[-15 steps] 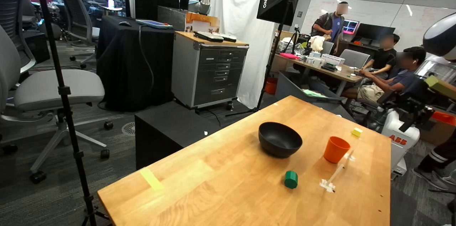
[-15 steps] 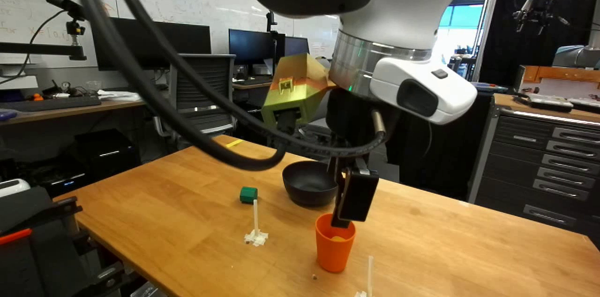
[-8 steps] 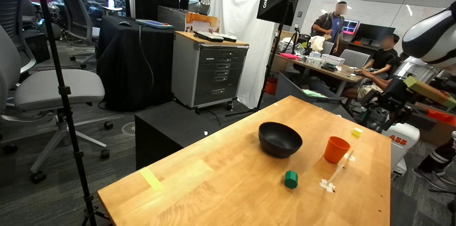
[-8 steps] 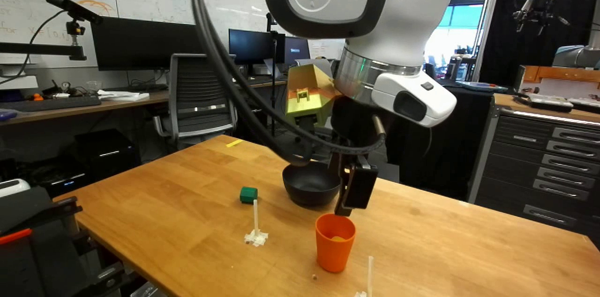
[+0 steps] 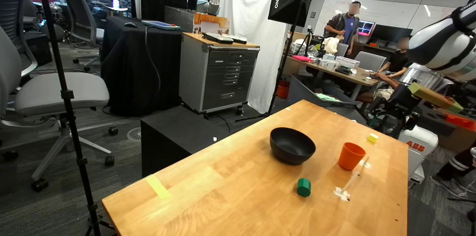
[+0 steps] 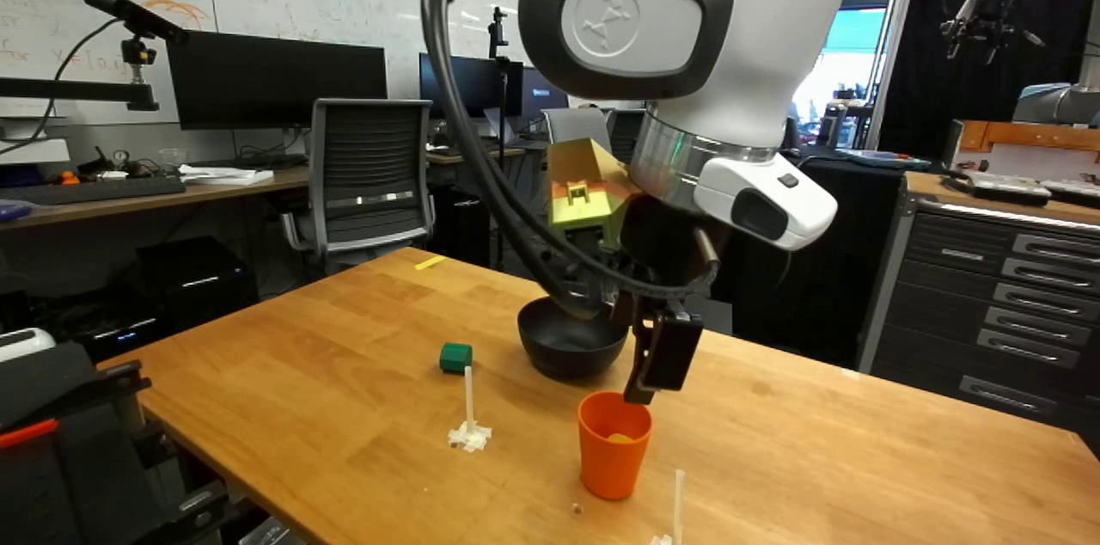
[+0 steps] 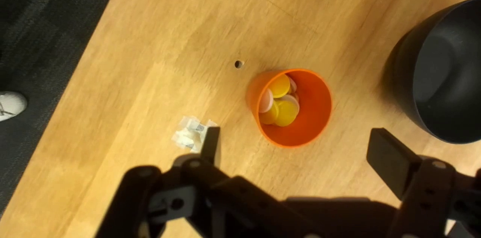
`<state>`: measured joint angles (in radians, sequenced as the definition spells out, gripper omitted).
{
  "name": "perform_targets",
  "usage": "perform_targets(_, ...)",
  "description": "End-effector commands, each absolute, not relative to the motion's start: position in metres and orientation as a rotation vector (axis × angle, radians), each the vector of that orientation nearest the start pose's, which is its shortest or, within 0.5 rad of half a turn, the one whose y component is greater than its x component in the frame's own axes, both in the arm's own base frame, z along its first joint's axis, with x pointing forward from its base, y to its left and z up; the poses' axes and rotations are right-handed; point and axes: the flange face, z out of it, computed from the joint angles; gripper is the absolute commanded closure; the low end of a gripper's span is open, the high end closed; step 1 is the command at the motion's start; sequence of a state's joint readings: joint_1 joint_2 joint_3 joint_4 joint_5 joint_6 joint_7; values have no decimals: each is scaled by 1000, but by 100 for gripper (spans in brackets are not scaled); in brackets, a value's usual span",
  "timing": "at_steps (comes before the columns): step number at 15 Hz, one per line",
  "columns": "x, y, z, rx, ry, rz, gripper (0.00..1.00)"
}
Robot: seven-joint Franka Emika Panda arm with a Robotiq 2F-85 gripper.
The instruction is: Move the objects from the orange cup to the black bowl
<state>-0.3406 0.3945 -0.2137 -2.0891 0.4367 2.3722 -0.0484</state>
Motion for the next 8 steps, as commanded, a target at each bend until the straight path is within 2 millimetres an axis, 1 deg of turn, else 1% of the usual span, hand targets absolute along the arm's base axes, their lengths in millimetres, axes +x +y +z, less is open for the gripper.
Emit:
perform_targets(1, 500, -293, 212, -2674, 1168, 92, 0)
perform_targets(5, 499, -284, 189, -2679, 1164, 153, 0)
perform_targets(8, 494, -287, 181, -2680, 1199, 177, 0)
